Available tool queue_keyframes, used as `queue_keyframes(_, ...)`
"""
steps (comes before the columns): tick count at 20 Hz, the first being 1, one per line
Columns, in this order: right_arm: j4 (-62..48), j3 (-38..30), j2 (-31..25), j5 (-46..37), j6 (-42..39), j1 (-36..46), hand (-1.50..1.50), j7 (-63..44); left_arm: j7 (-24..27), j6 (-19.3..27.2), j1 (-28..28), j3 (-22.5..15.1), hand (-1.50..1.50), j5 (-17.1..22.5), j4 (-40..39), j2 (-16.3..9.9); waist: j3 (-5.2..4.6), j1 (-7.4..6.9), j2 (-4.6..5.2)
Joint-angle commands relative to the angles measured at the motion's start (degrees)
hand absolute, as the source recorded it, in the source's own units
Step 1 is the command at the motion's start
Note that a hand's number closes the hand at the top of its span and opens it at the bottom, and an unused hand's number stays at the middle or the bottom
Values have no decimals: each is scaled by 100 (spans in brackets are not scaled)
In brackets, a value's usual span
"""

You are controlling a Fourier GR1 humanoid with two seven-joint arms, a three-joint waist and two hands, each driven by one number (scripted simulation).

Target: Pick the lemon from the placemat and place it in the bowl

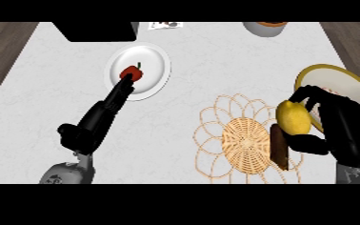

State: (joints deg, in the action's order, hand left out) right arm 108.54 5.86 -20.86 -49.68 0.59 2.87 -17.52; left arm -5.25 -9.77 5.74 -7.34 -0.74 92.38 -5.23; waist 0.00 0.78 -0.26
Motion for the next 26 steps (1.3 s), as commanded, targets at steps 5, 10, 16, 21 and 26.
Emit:
queue_keyframes(5, -208, -1401, -320, 852, -381, 217, 150, 198, 75, -102, -157, 29, 0, -48, 178, -17, 0, -79, 24)
queue_keyframes(10, -1398, -1802, -748, 261, 212, 614, 150, 740, -73, -62, 198, 130, 0, -9, -35, 51, 2, -94, 37)
queue_keyframes(16, -3079, -1921, -543, -297, 1687, 957, 150, 1691, -91, -40, 288, 28, 0, -104, -127, 182, 4, -113, 43)
queue_keyframes(21, -4480, -2157, -1408, 210, -15, 1839, 150, 1529, -34, -132, 191, 62, 0, -3, 3, 144, 4, -217, 56)
queue_keyframes(26, -5812, -2265, -1131, 751, -462, 2210, -150, 2101, 109, -120, 440, 126, 0, -78, -370, 159, 9, -201, 79)
